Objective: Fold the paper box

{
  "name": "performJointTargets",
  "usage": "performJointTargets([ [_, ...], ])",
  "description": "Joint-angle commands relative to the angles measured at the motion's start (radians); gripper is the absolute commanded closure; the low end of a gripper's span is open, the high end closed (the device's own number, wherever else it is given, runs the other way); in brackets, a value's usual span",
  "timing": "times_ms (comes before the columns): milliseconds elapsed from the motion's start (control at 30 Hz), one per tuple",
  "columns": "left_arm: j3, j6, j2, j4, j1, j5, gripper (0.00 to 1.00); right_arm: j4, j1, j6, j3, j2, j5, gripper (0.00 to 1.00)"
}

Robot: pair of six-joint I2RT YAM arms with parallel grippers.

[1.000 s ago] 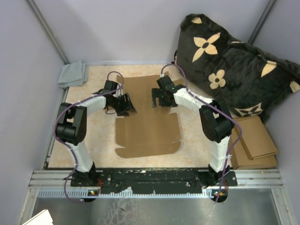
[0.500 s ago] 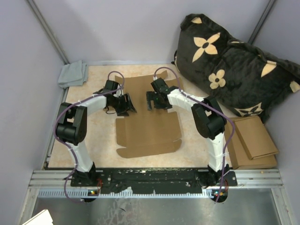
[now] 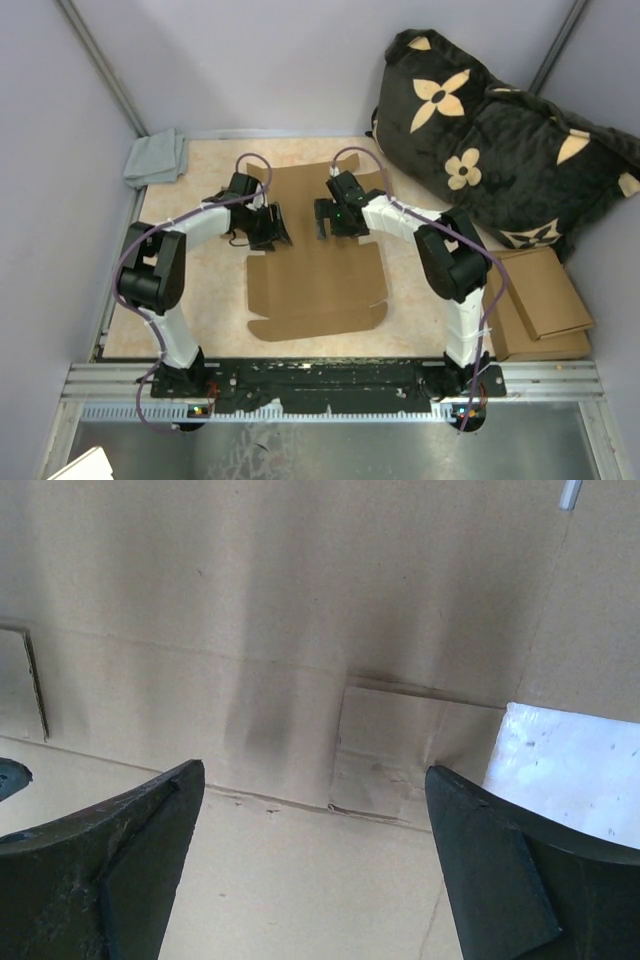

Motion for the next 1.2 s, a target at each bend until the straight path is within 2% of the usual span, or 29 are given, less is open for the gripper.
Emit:
performJointTargets([
  [0,-0.032,0.035,-0.065,-0.080,-0.014,-0.072,0.35,-0.069,0.016,-0.002,-0.024,-0.095,-0.032,0.07],
  [167,0.028,0.070,-0.131,-0.142,-0.010,-0.178,0.33,-0.153,0.015,-0.052,0.046,-0.155,0.053,0.06],
  [300,0.123,0.076,-0.171,-0.150,0.005,-0.291,0.29,-0.220,0.001,-0.102,0.180,-0.146,0.126,0.03],
  [400,0.186,0.067,-0.161,-0.091,0.029,-0.345,0.28,-0.251,-0.037,-0.116,0.305,-0.092,0.132,0.02],
  [700,0.451,0.018,0.091,-0.055,0.090,-0.399,0.27,-0.291,-0.181,-0.145,0.730,0.226,0.087,0.01],
  [900,0.532,-0.031,0.213,0.046,0.139,-0.384,0.28,-0.238,-0.228,-0.177,0.953,0.424,0.067,0.01],
  [1000,0.591,-0.020,0.271,0.062,0.144,-0.389,0.28,-0.207,-0.247,-0.174,1.004,0.487,0.051,0.01],
  [1167,0.660,-0.004,0.333,0.079,0.148,-0.385,0.29,-0.134,-0.262,-0.172,0.995,0.524,-0.001,0.01],
])
